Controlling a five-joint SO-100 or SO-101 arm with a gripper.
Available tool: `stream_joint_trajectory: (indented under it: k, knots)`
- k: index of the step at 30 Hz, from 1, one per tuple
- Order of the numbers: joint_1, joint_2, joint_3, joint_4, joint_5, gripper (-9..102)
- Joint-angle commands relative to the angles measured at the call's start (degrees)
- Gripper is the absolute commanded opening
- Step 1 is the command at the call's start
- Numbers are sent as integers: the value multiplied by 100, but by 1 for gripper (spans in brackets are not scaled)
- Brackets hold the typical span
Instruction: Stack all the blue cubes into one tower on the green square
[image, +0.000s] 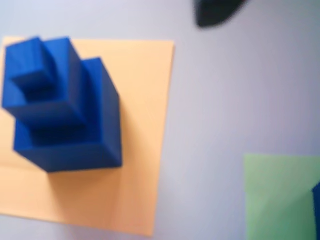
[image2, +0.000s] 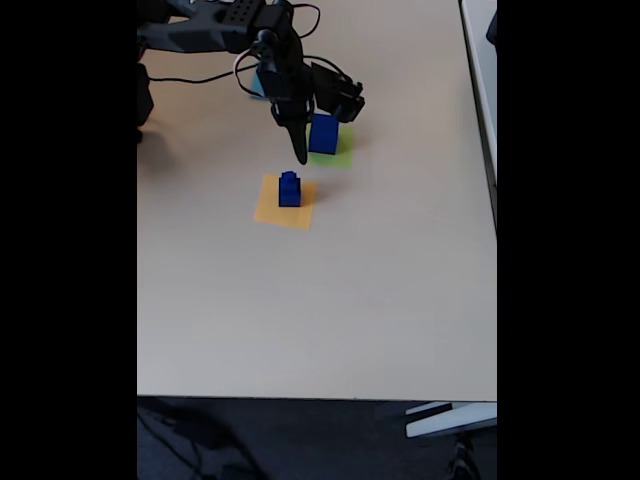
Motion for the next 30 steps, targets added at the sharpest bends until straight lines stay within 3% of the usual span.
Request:
stream_joint_trajectory:
  k: [1,30]
  knots:
    - [105,53,-35,35,-79,30]
    - [422,-835,-738,193,-501,27]
